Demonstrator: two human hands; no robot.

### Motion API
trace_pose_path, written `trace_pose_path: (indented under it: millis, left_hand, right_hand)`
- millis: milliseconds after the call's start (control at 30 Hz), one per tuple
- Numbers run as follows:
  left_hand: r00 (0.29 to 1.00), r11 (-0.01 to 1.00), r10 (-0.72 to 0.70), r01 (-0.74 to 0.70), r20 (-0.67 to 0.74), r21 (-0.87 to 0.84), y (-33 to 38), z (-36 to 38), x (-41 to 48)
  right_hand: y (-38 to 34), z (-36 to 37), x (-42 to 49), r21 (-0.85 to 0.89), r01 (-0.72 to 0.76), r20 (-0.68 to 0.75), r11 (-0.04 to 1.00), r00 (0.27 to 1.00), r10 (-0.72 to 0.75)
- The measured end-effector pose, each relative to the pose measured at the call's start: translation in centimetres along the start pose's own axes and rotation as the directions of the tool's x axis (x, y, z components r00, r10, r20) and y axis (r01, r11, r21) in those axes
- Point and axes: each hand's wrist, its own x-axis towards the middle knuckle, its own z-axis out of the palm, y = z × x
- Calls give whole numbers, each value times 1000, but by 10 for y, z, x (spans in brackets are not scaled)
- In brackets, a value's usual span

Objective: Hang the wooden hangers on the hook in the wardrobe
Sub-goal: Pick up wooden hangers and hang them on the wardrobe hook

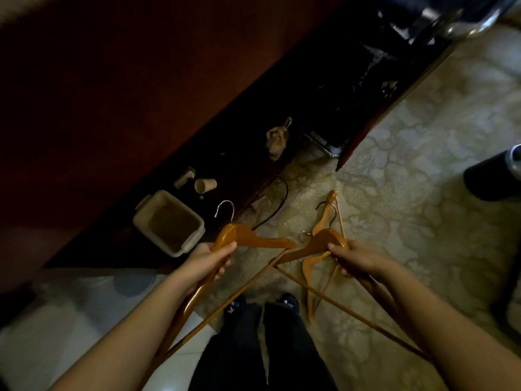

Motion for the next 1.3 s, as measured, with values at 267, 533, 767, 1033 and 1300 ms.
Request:
trace_pose_path:
  millis: [267,533,767,1033,1300]
  left_hand:
    - [999,997,11,-15,-47,-78,-4,-30,-99]
    - [993,993,-42,29,-107,-117,-30,-58,-128]
    - [971,965,-97,39,-218,-259,-62,-53,-151]
    - [849,862,-292,33,-441,-506,-101,-8,-167]
    - [708,621,-519,-73,-479,-780,-136,94,-195]
  right_hand:
    - [-17,50,-87,122,33,85,992,995,-43]
    - [-50,95,-92,-59,112,134,992,986,-104]
    - [-82,116,-69,-303,193,238,933,964,-122]
    - [-111,104,-44,-522,336,386,784,913,-134]
    - [-114,85,-20,-700,445,484,559,871,-87]
